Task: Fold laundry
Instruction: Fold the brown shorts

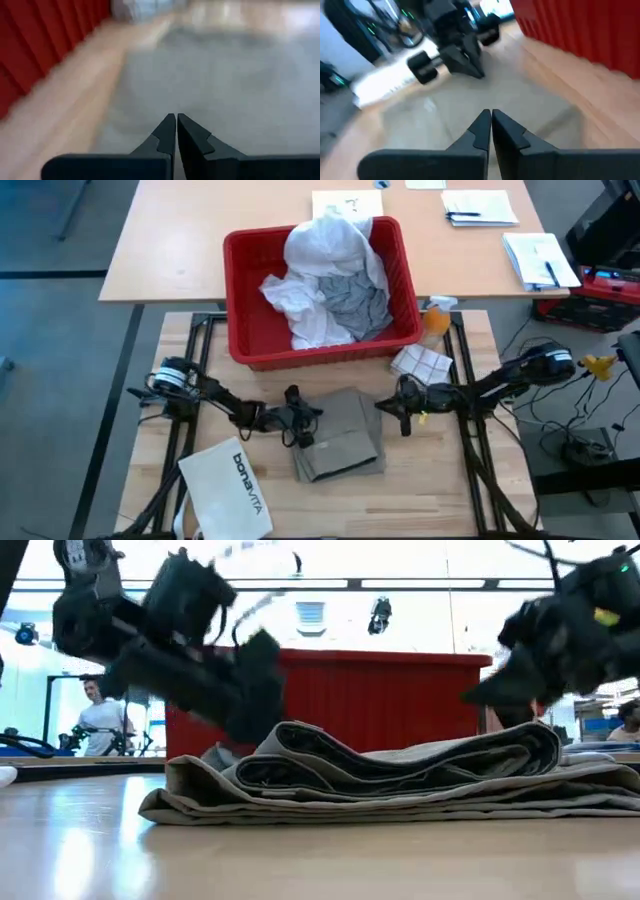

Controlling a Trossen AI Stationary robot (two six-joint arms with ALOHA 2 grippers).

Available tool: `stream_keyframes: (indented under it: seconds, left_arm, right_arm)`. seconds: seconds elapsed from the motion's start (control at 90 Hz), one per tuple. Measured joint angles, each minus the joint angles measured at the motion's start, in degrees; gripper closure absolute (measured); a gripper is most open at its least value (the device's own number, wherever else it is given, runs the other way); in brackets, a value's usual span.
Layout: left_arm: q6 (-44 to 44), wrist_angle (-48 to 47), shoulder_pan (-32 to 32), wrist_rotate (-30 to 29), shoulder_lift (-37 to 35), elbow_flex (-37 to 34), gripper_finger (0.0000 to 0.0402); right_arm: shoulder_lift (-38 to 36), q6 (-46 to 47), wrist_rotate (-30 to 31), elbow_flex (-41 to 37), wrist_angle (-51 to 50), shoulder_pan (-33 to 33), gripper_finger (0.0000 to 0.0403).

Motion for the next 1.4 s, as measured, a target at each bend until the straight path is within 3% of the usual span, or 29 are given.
stream_keyframes:
  seconds: [0.211, 0.389, 0.5, 0.644, 1.0, 1.4]
  left_arm:
    - [-1.43, -0.25, -0.03, 1.35, -10.41, 1.37, 0.0402]
    - [-3.22, -8.65, -0.43, 11.47, -12.56, 6.41, 0.0402]
    - [-3.05, -9.08, -0.52, 12.43, -12.59, 10.20, 0.0402]
    - [-2.95, -10.05, -0.50, 12.37, -12.57, 14.02, 0.0402]
    - [-2.68, -10.11, -0.48, 12.19, -12.57, 17.14, 0.0402]
    - [-2.66, -12.23, -0.42, 12.13, -12.44, 17.18, 0.0402]
  right_arm:
    - [-6.96, 4.54, -3.74, 7.54, -4.49, 1.95, 0.0403]
    - [-7.71, 5.39, -4.07, 21.03, -32.02, 3.19, 0.0403]
    - [-7.11, 4.81, -4.02, 30.05, -49.93, 3.14, 0.0403]
    - [-4.95, 3.00, -4.02, 38.52, -62.61, 3.14, 0.0403]
    - [-2.16, 3.04, -4.02, 49.53, -63.98, 3.14, 0.0403]
    - [-2.02, 3.08, -4.02, 55.94, -64.27, 3.13, 0.0403]
